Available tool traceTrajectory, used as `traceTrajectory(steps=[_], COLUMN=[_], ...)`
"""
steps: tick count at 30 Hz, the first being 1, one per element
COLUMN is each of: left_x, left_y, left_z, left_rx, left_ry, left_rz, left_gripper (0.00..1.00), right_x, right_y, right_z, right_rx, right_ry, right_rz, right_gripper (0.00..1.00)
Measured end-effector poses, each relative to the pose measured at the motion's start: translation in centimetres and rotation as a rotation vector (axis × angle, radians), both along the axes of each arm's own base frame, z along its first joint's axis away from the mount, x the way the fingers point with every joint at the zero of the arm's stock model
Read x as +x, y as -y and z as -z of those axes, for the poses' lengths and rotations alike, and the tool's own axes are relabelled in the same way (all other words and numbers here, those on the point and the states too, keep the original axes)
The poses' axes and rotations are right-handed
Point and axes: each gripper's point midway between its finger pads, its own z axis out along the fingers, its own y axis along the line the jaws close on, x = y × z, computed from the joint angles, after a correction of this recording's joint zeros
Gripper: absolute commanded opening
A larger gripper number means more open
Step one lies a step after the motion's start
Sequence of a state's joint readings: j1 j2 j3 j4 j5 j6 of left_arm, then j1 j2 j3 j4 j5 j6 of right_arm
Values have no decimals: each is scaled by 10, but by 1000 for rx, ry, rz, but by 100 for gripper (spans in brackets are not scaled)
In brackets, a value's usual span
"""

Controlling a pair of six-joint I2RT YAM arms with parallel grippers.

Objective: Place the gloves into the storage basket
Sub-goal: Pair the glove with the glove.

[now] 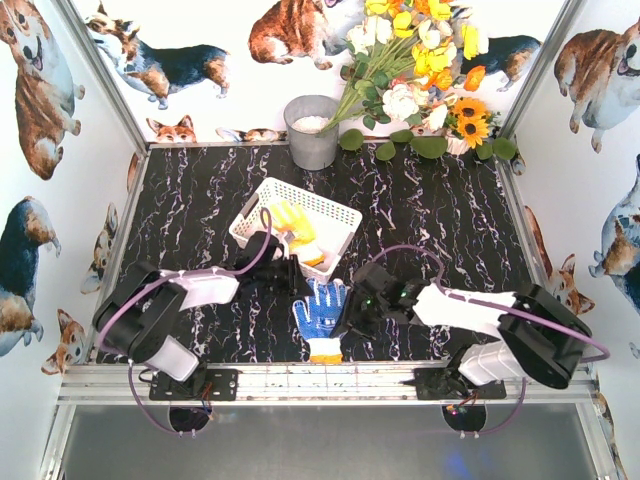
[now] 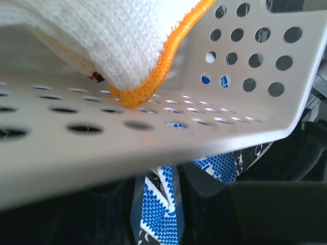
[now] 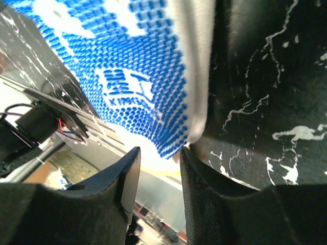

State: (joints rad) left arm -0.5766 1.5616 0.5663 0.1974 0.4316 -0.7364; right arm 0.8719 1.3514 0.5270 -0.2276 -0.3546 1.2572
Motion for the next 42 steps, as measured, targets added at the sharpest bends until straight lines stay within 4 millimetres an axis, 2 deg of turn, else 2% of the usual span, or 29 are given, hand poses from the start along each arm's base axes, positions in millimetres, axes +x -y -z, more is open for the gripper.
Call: traceTrajectory(steps=[4, 8, 13, 18, 21, 24, 30, 34, 38, 42], left_x=[8, 14, 5, -16, -33, -45, -58, -70, -75, -82], left_y=[-7, -14, -20, -5, 10, 21, 26, 25, 28, 27], left_z=[-16, -40, -55, -60, -57, -46, -22, -5, -4, -3], left_rx=[38, 68, 81, 40, 1, -28, -34, 0, 2, -3], left_ry=[58, 132, 169, 167, 145, 101, 18, -31, -22, -13], left_rz=[-15, -28, 1, 105, 186, 252, 317, 356, 380, 391], left_gripper=[36, 38, 36, 31, 28, 27, 24, 24, 23, 23], right_x=[8, 23, 35, 43, 44, 42, 39, 33, 26, 15], right_y=[3, 12, 22, 19, 18, 18, 21, 25, 28, 30], right_z=[-19, -33, -33, -22, -9, -1, 2, 7, 11, 15], right_rx=[-17, -10, -19, -16, -35, -47, -56, -67, -77, -87], right_ry=[54, 110, 119, 105, 76, 58, 65, 50, 28, 7], right_rz=[-20, 2, 36, 42, 34, 21, -1, -11, -23, -42], right_gripper=[47, 49, 50, 49, 48, 48, 46, 38, 29, 23])
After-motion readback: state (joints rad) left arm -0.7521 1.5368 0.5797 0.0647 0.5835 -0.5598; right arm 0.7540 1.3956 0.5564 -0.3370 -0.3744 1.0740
